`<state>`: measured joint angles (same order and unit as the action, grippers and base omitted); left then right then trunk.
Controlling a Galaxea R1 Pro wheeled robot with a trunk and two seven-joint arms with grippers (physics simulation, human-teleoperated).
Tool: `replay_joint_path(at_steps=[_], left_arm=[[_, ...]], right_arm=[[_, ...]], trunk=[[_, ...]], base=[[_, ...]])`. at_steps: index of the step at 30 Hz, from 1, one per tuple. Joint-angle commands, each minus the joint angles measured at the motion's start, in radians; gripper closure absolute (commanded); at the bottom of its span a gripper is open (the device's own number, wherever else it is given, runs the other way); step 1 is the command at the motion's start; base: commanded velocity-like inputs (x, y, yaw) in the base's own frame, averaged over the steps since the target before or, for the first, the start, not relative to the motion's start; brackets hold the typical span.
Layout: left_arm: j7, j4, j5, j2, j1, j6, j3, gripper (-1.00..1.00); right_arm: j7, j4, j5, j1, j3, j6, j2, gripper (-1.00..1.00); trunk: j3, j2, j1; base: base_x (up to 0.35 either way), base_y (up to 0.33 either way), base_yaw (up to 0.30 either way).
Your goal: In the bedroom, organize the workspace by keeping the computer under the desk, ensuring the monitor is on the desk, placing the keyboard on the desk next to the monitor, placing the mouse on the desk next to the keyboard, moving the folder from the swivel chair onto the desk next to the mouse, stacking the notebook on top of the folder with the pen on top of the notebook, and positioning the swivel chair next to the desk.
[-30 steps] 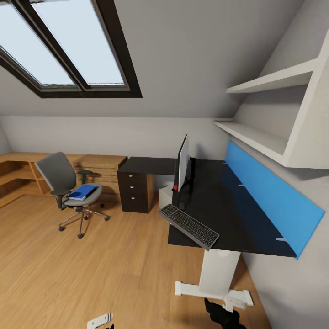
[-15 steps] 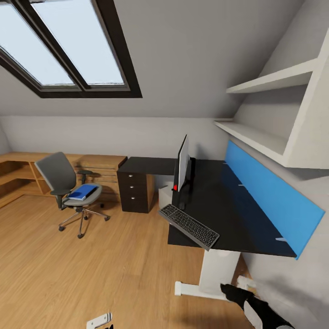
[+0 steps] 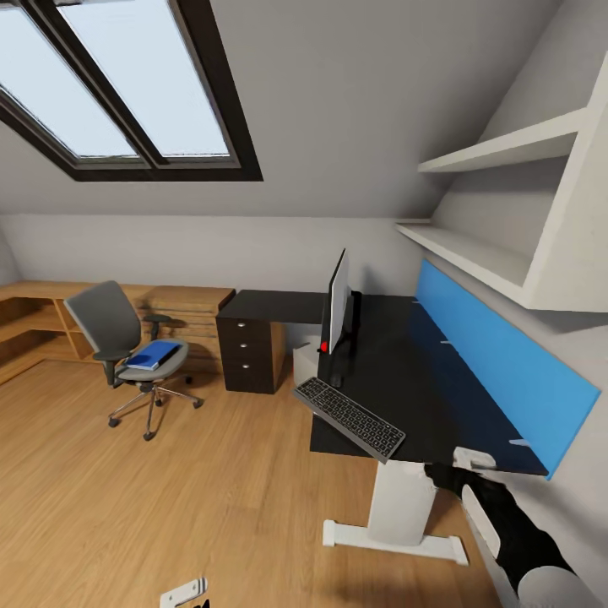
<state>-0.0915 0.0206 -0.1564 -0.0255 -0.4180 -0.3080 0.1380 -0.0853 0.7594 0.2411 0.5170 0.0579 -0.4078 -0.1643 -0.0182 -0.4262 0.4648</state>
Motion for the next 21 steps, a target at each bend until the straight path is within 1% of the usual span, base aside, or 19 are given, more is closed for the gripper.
replay_joint_path(at_steps=[1, 4, 6, 12, 18, 21], left_arm=[[0.0, -0.001, -0.002, 0.0, -0.001, -0.003, 0.005, -1.0], [-0.001, -0.001, -0.002, 0.0, -0.001, -0.003, 0.005, -1.0], [-0.001, -0.001, -0.002, -0.001, -0.001, -0.003, 0.005, -1.0], [-0.003, -0.001, -0.002, -0.001, -0.001, -0.003, 0.005, -1.0], [-0.005, -0.001, -0.002, 0.0, -0.001, -0.003, 0.005, -1.0], [-0.004, -0.001, -0.002, 0.0, -0.001, -0.003, 0.005, -1.0]], right_arm=[[-0.01, 0.016, 0.007, 0.0, -0.001, -0.007, -0.001, -1.0], [-0.017, 0.073, -0.008, 0.0, -0.003, -0.013, -0.002, -1.0], [-0.017, 0.091, -0.012, 0.001, -0.004, -0.014, -0.003, -1.0], [-0.016, 0.168, -0.016, 0.0, -0.007, -0.015, -0.003, -1.0], [-0.01, 0.178, -0.016, 0.0, -0.007, 0.007, -0.001, -1.0], [-0.007, 0.136, -0.02, 0.0, -0.008, 0.061, 0.0, -1.0]], trunk=[[-0.002, -0.002, 0.001], [-0.002, -0.002, 0.001], [-0.002, -0.002, 0.001], [-0.002, -0.002, 0.001], [-0.002, -0.002, 0.001], [-0.002, -0.002, 0.001]], base=[[0.0, 0.0, 0.0], [0.026, 0.0, 0.0], [0.137, 0.0, 0.0], [0.264, 0.0, 0.0], [0.322, 0.0, 0.0], [0.332, 0.0, 0.0]])
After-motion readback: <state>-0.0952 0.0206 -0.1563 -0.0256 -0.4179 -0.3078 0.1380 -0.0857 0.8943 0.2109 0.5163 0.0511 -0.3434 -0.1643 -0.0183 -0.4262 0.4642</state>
